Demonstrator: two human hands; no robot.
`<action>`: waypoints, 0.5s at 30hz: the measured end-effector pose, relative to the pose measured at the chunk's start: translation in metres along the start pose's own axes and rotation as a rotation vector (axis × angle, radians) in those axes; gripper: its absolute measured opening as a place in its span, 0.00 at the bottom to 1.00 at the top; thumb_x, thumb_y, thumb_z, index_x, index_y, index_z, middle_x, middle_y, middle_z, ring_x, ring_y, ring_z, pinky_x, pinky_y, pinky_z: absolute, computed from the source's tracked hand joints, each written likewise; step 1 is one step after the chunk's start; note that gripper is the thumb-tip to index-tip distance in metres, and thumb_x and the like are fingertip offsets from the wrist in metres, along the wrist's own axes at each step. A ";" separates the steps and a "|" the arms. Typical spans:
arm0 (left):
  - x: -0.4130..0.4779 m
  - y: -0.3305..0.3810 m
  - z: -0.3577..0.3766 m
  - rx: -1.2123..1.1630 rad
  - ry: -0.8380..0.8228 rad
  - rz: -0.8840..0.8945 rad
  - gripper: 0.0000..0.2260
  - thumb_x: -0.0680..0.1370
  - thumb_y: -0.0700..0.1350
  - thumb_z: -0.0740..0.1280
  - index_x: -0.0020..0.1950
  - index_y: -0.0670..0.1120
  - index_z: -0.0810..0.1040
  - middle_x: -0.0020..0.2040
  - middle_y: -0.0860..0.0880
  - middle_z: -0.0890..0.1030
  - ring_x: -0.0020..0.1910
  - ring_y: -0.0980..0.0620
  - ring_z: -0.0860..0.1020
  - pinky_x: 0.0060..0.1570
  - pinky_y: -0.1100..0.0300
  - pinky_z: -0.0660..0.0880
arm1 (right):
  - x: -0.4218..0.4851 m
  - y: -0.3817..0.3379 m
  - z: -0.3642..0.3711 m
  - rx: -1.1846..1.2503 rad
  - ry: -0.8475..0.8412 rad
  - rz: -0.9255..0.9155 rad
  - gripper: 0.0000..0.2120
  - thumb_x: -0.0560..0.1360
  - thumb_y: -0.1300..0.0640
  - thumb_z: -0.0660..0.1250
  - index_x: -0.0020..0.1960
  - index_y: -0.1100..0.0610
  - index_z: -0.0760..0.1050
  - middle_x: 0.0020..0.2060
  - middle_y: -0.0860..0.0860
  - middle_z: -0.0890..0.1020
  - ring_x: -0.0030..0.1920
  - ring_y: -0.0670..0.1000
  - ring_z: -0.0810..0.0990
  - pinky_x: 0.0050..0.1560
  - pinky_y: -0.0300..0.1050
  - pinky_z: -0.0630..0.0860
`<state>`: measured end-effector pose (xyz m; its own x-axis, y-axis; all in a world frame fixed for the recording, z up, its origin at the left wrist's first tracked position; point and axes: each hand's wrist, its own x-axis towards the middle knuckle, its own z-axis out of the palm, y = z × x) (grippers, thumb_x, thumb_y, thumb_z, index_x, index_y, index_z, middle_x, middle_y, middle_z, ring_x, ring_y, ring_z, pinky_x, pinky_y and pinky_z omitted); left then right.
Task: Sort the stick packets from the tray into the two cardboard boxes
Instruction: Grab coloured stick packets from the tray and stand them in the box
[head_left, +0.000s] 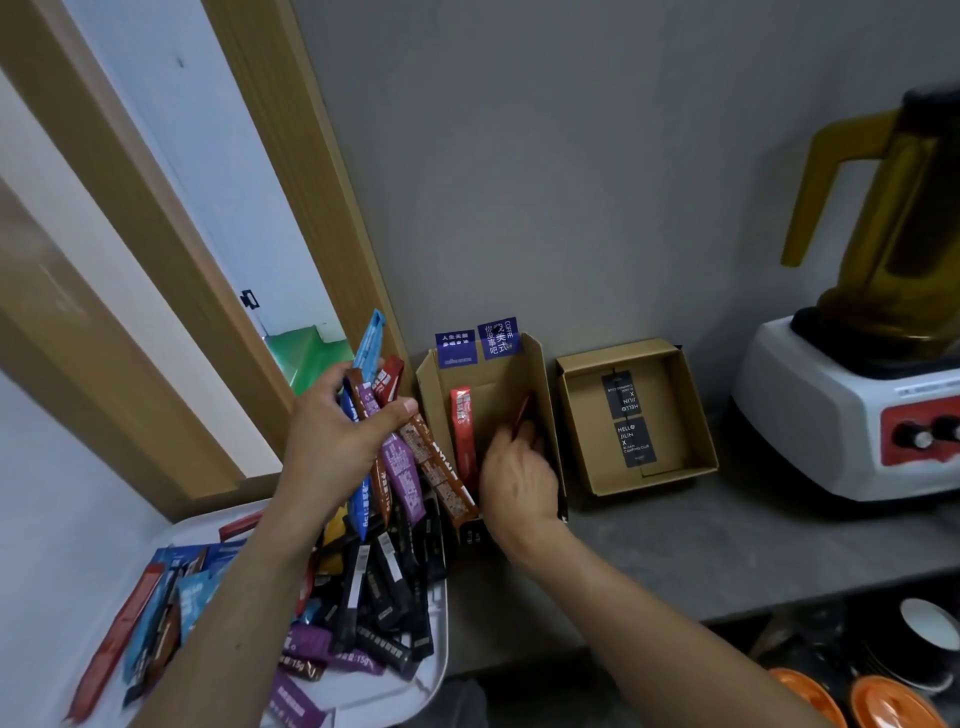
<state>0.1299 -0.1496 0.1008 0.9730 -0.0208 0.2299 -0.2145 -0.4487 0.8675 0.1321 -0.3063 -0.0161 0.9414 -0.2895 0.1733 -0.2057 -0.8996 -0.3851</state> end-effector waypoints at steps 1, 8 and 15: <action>0.000 0.000 0.000 0.003 -0.002 0.005 0.22 0.75 0.51 0.76 0.66 0.54 0.72 0.50 0.51 0.83 0.45 0.53 0.85 0.40 0.63 0.78 | 0.001 0.000 0.000 -0.020 0.022 -0.015 0.10 0.85 0.60 0.57 0.65 0.57 0.69 0.66 0.58 0.72 0.60 0.56 0.79 0.51 0.48 0.81; -0.002 0.002 0.002 0.002 -0.013 0.013 0.21 0.75 0.51 0.76 0.64 0.55 0.72 0.51 0.51 0.83 0.45 0.52 0.85 0.41 0.62 0.79 | 0.008 0.009 0.013 0.075 0.045 -0.181 0.17 0.83 0.57 0.65 0.70 0.52 0.68 0.67 0.57 0.70 0.63 0.57 0.76 0.55 0.48 0.81; -0.003 0.003 0.004 0.014 -0.019 0.008 0.21 0.75 0.51 0.75 0.63 0.56 0.70 0.50 0.52 0.82 0.45 0.53 0.84 0.40 0.63 0.77 | 0.004 0.014 0.016 0.227 0.121 -0.157 0.15 0.83 0.56 0.65 0.68 0.54 0.67 0.58 0.52 0.80 0.55 0.53 0.83 0.53 0.47 0.82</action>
<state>0.1266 -0.1544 0.1006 0.9727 -0.0410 0.2283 -0.2211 -0.4613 0.8592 0.1374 -0.3147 -0.0357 0.9155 -0.2013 0.3485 0.0181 -0.8445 -0.5353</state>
